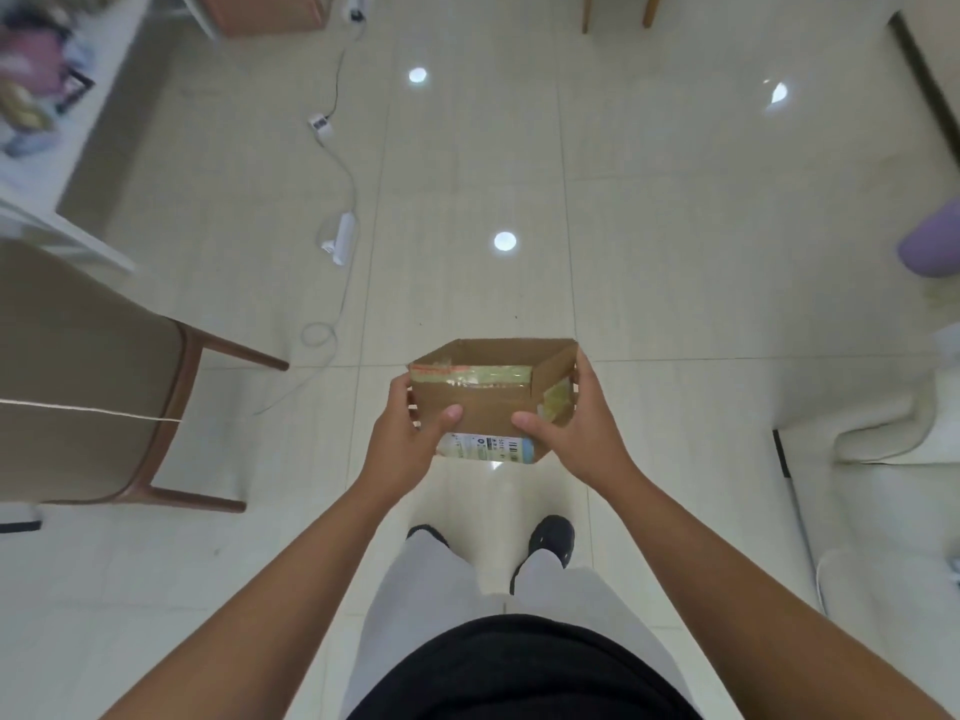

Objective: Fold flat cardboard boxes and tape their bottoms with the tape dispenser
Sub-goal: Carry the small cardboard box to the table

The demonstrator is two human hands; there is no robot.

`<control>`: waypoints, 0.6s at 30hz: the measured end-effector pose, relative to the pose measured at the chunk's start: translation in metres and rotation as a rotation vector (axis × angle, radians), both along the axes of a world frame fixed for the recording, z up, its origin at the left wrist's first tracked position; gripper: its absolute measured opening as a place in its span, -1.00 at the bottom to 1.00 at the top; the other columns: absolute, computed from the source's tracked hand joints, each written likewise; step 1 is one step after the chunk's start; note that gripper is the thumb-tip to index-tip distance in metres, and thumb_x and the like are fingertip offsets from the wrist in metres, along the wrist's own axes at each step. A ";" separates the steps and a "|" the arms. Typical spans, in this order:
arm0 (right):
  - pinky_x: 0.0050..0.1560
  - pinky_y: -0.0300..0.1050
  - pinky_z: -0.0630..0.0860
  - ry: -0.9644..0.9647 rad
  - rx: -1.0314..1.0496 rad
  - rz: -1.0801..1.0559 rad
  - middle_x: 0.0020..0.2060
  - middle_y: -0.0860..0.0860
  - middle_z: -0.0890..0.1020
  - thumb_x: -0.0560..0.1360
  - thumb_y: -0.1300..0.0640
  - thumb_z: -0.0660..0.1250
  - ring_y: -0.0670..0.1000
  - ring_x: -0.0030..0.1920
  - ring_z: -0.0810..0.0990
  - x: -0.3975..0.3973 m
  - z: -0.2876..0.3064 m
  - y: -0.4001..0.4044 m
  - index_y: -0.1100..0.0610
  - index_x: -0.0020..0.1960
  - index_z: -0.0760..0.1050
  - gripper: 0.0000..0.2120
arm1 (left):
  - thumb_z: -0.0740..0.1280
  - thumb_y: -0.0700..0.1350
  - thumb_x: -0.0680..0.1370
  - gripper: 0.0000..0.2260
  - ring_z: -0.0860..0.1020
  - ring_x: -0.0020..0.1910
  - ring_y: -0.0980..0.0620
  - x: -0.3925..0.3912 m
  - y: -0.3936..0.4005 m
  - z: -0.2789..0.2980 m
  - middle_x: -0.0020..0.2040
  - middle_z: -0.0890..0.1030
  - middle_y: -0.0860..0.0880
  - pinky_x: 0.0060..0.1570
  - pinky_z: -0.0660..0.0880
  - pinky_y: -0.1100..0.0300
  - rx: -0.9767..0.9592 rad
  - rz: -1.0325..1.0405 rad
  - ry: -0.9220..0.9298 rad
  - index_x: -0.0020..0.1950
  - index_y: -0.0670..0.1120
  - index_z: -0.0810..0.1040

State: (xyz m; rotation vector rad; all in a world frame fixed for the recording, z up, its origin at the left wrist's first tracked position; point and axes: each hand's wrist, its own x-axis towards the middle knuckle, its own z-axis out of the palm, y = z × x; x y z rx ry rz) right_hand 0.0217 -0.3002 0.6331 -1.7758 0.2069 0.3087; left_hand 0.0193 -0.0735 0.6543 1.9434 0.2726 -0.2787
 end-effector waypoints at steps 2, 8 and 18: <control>0.32 0.10 0.49 -0.005 -0.025 -0.034 0.38 -0.10 0.44 0.22 -0.25 0.58 -0.05 0.35 0.48 0.010 0.001 -0.006 -0.11 0.55 0.12 0.05 | 0.44 0.02 0.54 -0.63 0.55 -0.05 0.39 0.004 -0.006 0.003 0.09 0.56 0.22 -0.29 0.49 0.45 0.009 0.019 -0.008 0.25 0.15 0.34; 0.28 0.11 0.52 -0.038 -0.107 -0.133 0.33 -0.09 0.48 0.43 -0.08 0.50 -0.05 0.30 0.51 0.039 -0.001 -0.011 -0.05 0.52 0.19 -0.22 | 0.45 -0.02 0.53 -0.68 0.57 -0.05 0.38 0.034 -0.012 0.008 0.08 0.58 0.22 -0.30 0.51 0.42 -0.027 0.076 0.008 0.14 0.22 0.38; 0.19 0.09 0.56 -0.037 -0.275 -0.137 0.26 -0.12 0.53 0.47 -0.07 0.47 -0.08 0.20 0.56 0.171 -0.004 -0.005 -0.05 0.49 0.21 -0.30 | 0.45 -0.04 0.52 -0.64 0.60 -0.01 0.30 0.175 0.001 -0.015 0.08 0.61 0.19 -0.28 0.52 0.40 -0.080 0.079 0.023 0.26 0.07 0.41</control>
